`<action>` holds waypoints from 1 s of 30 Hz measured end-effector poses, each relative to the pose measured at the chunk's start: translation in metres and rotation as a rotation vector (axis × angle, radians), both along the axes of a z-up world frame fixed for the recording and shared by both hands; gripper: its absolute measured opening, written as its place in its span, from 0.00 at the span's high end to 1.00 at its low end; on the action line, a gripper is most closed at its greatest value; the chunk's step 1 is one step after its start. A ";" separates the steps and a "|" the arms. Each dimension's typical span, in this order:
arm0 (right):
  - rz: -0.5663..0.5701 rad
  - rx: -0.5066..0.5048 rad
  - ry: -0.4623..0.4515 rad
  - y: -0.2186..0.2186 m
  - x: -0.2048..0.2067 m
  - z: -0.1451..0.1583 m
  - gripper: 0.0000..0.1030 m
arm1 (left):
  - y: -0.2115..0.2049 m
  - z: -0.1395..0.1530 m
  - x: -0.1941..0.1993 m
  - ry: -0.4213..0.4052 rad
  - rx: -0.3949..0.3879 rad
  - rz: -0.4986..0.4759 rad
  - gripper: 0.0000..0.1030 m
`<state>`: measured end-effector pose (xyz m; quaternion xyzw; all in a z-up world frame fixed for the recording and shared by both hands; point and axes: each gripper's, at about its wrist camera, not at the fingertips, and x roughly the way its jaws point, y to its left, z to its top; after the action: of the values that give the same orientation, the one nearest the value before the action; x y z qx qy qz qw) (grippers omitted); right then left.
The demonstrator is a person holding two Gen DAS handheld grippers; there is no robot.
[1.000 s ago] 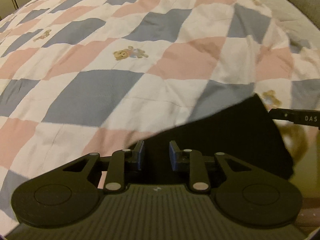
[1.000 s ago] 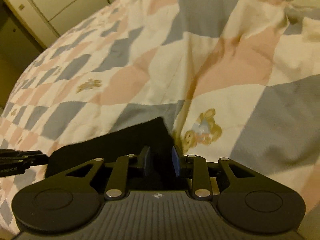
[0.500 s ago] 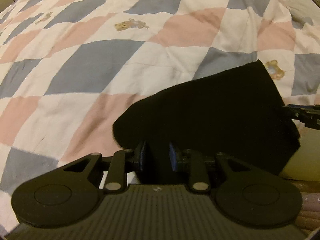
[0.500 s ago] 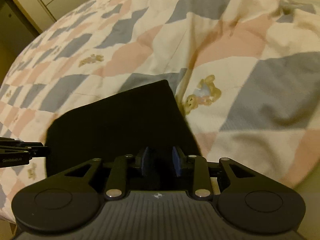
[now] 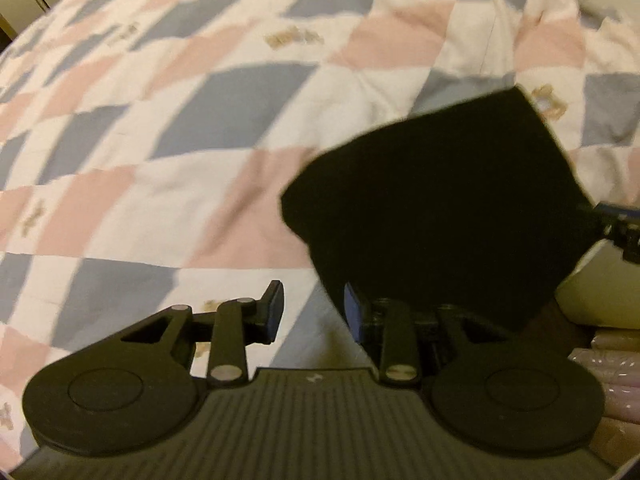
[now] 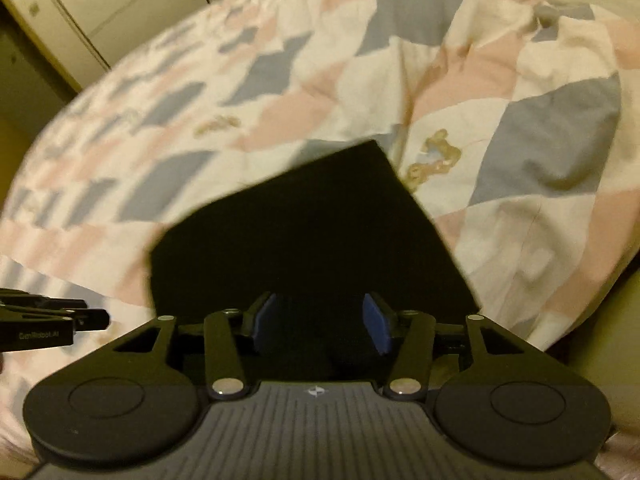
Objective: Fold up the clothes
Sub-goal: 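Open both grippers and withdraw them from the folded trousers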
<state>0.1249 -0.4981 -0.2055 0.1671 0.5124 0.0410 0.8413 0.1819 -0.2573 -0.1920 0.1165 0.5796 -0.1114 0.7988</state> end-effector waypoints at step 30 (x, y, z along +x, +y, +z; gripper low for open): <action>-0.108 0.069 -0.041 -0.010 -0.088 0.060 0.26 | 0.003 0.090 -0.063 -0.130 -0.110 -0.075 0.62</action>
<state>0.0370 -0.5079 -0.1456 0.2227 0.4837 0.0168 0.8462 0.1193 -0.2544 -0.1020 0.1012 0.5150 -0.1649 0.8351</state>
